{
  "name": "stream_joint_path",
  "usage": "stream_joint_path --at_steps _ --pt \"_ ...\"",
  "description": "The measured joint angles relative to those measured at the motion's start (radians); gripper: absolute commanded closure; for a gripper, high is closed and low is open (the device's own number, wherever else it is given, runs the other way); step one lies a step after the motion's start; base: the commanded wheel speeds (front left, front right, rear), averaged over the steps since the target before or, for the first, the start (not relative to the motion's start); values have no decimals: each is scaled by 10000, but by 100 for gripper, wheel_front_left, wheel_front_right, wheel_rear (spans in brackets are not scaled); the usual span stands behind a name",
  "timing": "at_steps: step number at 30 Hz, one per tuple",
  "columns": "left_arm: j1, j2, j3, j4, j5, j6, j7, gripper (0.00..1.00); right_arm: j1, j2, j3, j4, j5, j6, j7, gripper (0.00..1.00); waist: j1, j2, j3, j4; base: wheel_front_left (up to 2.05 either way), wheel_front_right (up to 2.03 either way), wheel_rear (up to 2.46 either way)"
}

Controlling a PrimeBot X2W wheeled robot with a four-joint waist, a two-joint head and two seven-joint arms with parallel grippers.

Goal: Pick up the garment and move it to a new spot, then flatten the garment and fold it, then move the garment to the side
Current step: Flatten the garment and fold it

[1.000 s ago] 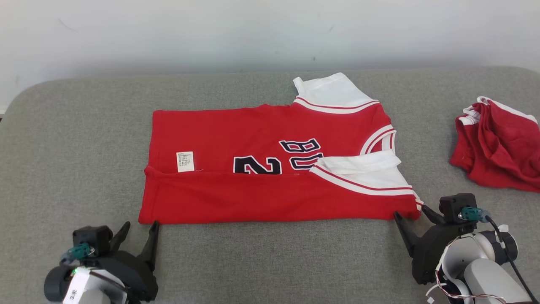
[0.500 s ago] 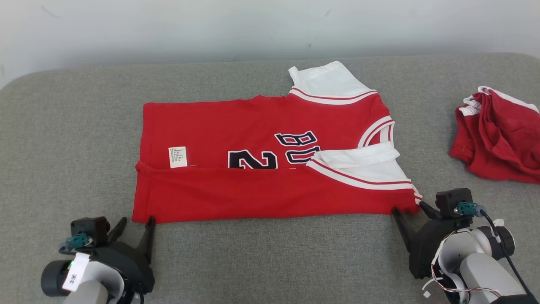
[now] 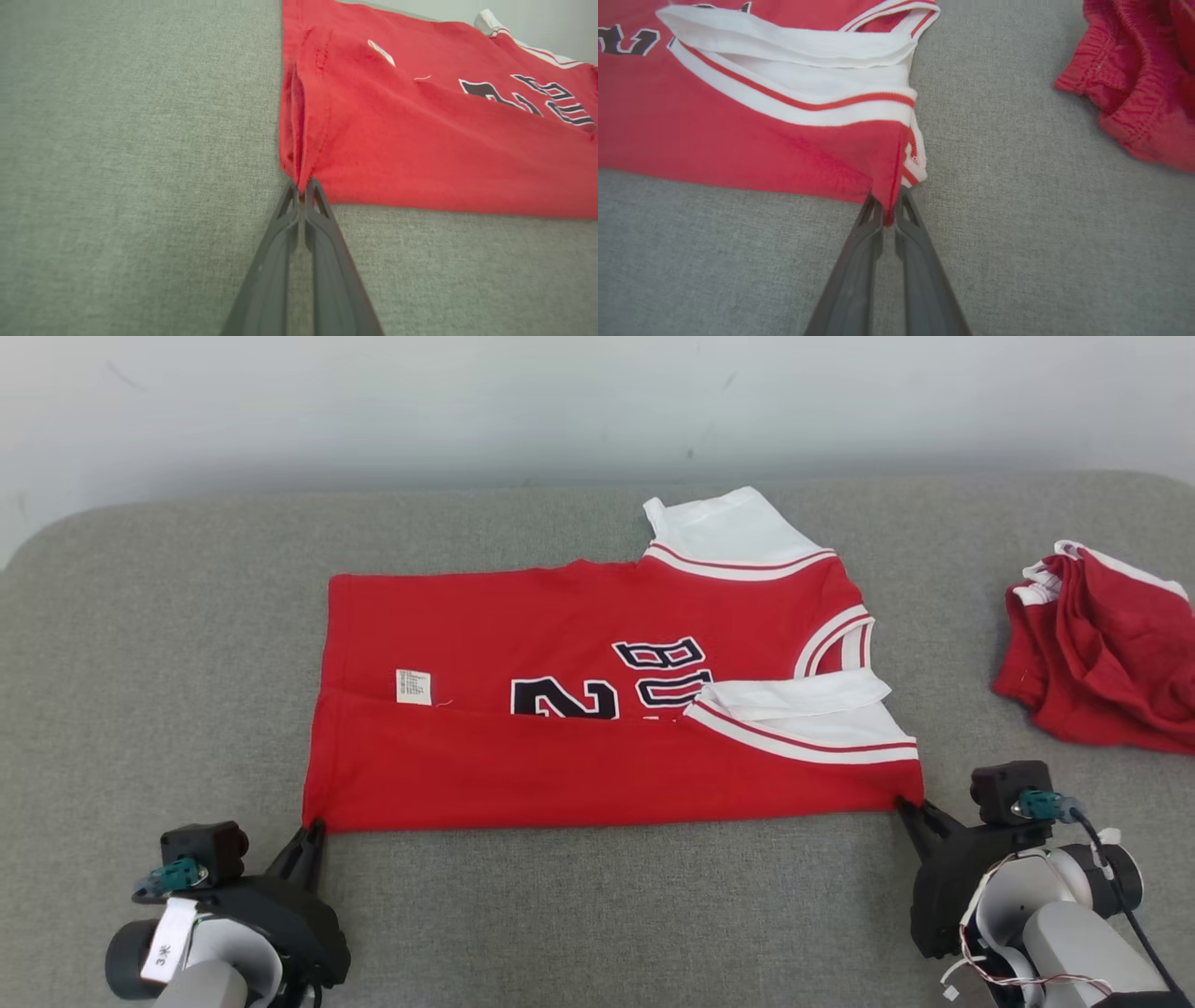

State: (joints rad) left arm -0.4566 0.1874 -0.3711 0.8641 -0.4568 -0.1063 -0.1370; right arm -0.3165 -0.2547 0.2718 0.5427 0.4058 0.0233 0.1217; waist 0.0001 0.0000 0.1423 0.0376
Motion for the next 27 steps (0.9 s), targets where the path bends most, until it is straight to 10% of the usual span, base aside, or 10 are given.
stream_joint_path --at_steps 27 --pt "2561 280 -190 -846 -205 -169 -525 100 3792 -408 -742 -2065 976 205 -677 100 -2 -1 -1706 220 0 0 0"
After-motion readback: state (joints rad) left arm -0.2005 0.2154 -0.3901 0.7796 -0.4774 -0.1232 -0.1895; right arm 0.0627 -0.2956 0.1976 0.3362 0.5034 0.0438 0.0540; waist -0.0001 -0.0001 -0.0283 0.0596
